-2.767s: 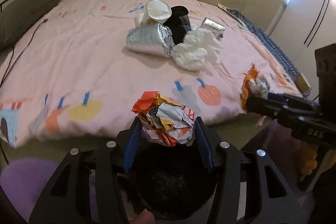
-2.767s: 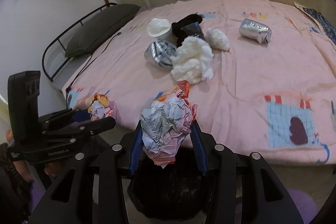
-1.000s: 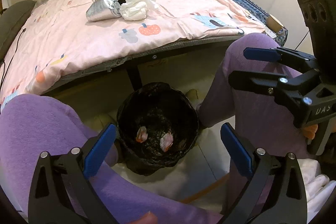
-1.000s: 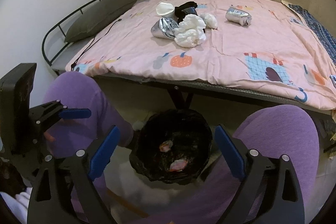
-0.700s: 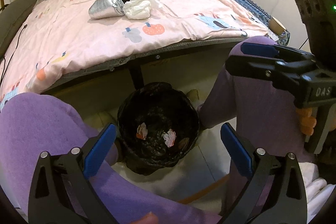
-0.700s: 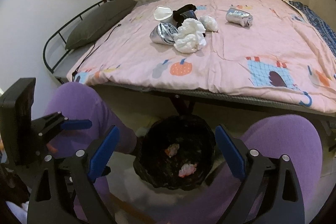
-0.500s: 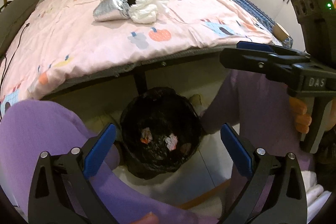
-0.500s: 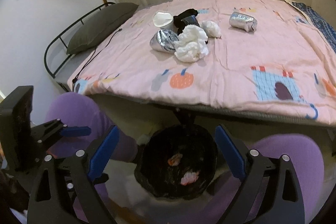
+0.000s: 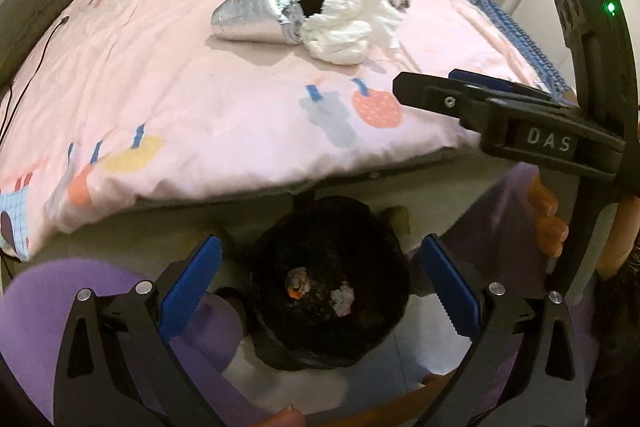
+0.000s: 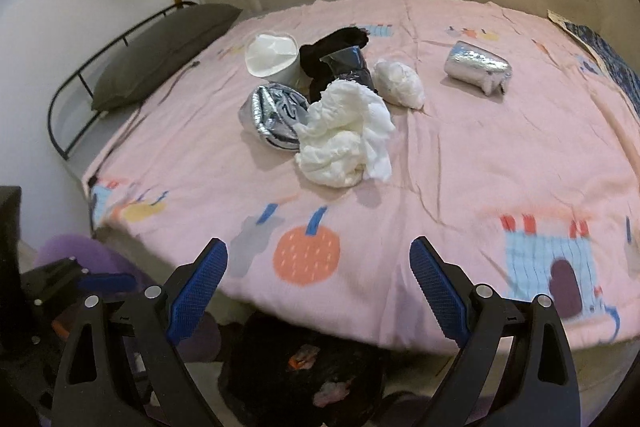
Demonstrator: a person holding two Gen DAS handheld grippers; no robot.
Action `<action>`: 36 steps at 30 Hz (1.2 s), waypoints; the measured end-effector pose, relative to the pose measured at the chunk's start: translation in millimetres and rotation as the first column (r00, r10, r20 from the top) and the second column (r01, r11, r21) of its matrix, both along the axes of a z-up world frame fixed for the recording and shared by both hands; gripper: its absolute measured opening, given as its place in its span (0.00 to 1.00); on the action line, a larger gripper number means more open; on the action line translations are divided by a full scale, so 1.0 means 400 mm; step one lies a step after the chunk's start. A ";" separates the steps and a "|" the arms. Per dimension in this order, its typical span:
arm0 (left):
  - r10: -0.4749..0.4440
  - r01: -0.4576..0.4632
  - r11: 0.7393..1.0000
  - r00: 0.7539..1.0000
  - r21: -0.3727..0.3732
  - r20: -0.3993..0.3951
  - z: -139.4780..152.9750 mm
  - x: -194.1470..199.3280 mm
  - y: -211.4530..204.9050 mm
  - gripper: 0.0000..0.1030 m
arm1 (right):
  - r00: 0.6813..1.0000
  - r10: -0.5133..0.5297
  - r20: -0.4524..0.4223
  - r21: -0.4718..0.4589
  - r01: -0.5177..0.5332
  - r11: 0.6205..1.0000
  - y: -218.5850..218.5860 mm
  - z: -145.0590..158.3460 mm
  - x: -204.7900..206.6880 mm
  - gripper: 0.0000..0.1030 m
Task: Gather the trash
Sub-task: 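Reach the right tool to the white tissue pile and grasp it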
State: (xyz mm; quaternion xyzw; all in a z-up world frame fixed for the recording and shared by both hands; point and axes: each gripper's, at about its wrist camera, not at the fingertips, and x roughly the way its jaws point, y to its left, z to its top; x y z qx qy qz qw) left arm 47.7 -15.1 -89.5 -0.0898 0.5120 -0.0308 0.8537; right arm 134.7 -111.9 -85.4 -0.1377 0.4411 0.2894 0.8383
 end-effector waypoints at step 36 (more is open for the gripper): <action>0.274 -0.254 0.930 0.961 -0.267 0.039 -0.014 0.235 0.231 0.94 | 0.999 0.045 -0.012 0.145 -0.042 0.989 0.030 0.013 0.170 0.29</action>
